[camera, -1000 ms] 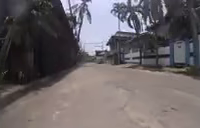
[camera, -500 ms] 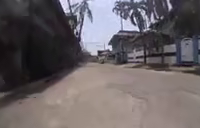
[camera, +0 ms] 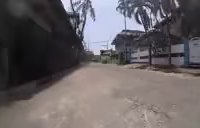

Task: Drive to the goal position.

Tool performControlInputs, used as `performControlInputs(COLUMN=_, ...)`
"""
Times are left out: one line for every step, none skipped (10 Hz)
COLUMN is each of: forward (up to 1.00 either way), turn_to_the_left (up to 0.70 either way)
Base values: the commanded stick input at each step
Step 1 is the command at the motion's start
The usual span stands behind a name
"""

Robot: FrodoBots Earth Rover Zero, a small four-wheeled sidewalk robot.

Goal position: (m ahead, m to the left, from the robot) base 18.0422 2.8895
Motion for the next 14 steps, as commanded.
performControlInputs(forward=1.00, turn_to_the_left=0.00)
performControlInputs(forward=1.00, turn_to_the_left=0.00)
performControlInputs(forward=1.00, turn_to_the_left=0.00)
performControlInputs(forward=1.00, turn_to_the_left=0.00)
performControlInputs(forward=1.00, turn_to_the_left=0.00)
performControlInputs(forward=1.00, turn_to_the_left=0.00)
performControlInputs(forward=1.00, turn_to_the_left=0.00)
performControlInputs(forward=1.00, turn_to_the_left=0.00)
performControlInputs(forward=1.00, turn_to_the_left=-0.01)
performControlInputs(forward=1.00, turn_to_the_left=-0.15)
performControlInputs(forward=1.00, turn_to_the_left=-0.35)
performControlInputs(forward=1.00, turn_to_the_left=-0.40)
performControlInputs(forward=1.00, turn_to_the_left=-0.37)
performControlInputs(forward=1.00, turn_to_the_left=-0.15)
